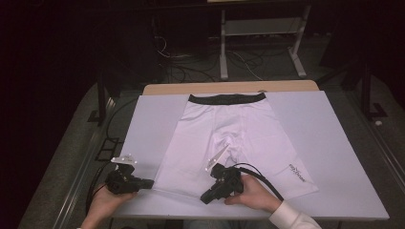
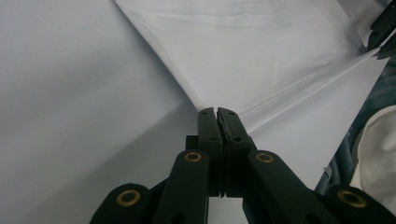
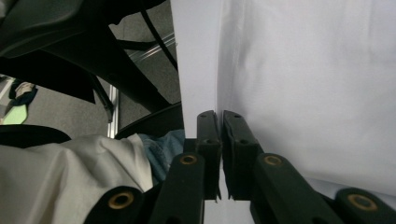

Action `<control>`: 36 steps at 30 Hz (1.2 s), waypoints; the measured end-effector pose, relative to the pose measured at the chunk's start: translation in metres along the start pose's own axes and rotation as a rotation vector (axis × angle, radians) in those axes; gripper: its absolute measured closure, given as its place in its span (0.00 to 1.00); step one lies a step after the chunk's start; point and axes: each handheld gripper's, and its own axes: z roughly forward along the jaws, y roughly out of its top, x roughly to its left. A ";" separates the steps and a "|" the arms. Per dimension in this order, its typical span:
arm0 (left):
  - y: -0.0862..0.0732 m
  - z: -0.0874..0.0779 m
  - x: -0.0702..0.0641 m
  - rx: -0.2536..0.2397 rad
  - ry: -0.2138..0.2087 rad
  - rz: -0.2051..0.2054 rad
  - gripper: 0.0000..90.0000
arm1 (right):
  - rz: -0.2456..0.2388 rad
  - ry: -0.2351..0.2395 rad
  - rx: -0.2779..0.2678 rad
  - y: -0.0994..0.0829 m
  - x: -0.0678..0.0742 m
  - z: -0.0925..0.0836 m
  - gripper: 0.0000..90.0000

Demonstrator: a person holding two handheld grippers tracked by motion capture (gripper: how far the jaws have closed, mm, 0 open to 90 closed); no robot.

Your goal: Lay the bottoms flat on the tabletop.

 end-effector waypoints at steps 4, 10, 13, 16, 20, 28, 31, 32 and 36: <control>0.003 -0.002 0.000 -0.027 -0.005 -0.007 0.88 | 0.024 0.024 -0.019 -0.002 0.000 -0.005 0.81; 0.014 -0.006 -0.005 -0.094 -0.005 0.014 0.60 | 0.002 -0.060 -0.089 -0.003 0.003 -0.021 0.69; 0.019 -0.006 -0.008 -0.122 -0.004 0.022 0.49 | -0.008 -0.099 -0.122 -0.003 0.004 -0.028 0.62; 0.024 -0.004 -0.012 -0.152 0.001 0.036 0.39 | -0.020 -0.149 -0.144 -0.005 0.004 -0.034 0.50; 0.030 -0.001 -0.016 -0.170 -0.013 0.054 0.29 | -0.008 -0.188 -0.182 -0.006 0.002 -0.044 0.35; 0.043 0.005 -0.023 -0.201 -0.028 0.104 0.15 | 0.017 -0.278 -0.230 -0.011 -0.002 -0.066 0.15; 0.048 0.008 -0.027 -0.208 -0.028 0.128 0.11 | 0.036 -0.306 -0.243 -0.014 -0.004 -0.075 0.07; 0.050 0.010 -0.028 -0.210 -0.022 0.136 0.09 | 0.036 -0.314 -0.245 -0.015 -0.005 -0.077 0.05; 0.057 0.016 -0.033 -0.219 0.024 0.159 0.00 | 0.051 -0.340 -0.265 -0.021 -0.009 -0.089 0.00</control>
